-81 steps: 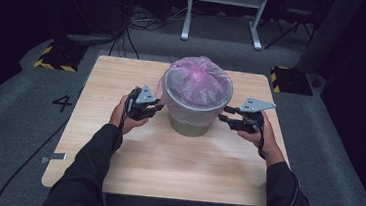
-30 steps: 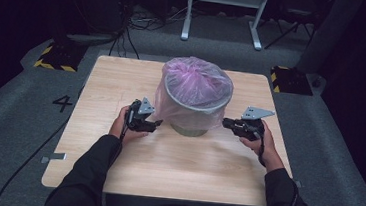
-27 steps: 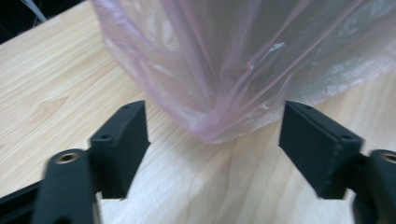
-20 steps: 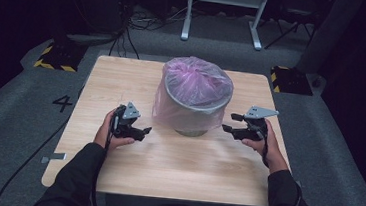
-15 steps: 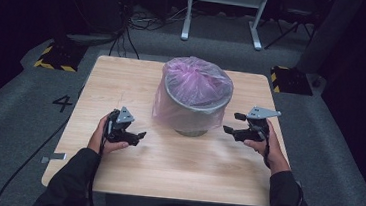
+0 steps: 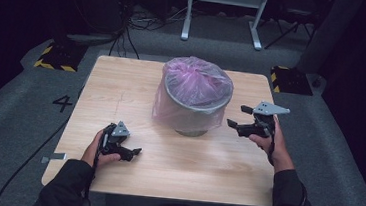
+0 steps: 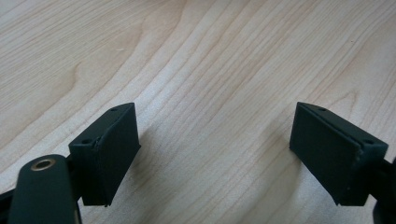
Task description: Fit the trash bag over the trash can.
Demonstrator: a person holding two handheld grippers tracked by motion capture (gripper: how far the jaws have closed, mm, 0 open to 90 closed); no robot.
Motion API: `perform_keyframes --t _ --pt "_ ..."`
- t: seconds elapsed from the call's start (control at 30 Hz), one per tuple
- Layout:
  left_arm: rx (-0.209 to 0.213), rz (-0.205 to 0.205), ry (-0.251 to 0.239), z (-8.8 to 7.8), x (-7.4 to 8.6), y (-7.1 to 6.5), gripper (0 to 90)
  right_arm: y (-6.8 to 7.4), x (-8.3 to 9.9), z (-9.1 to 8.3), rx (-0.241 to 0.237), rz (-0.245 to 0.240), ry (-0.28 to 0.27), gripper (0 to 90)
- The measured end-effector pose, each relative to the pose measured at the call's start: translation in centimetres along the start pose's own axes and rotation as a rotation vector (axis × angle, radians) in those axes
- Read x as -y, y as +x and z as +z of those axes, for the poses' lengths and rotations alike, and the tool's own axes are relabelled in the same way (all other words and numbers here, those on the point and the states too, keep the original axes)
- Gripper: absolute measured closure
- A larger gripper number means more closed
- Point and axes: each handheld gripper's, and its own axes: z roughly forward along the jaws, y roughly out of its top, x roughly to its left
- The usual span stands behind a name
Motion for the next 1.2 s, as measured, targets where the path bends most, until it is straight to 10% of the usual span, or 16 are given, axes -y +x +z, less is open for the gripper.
perform_keyframes --t 0.7,1.2 --pt "-0.008 -0.017 0.002 0.2 0.0 0.2 10.3 0.6 -6.4 -2.6 0.028 -0.094 -0.076 17.1" --pt "-0.007 -0.017 0.002 0.2 0.0 0.2 10.2 1.6 -12.0 0.3 -0.004 -0.114 -0.067 16.8"
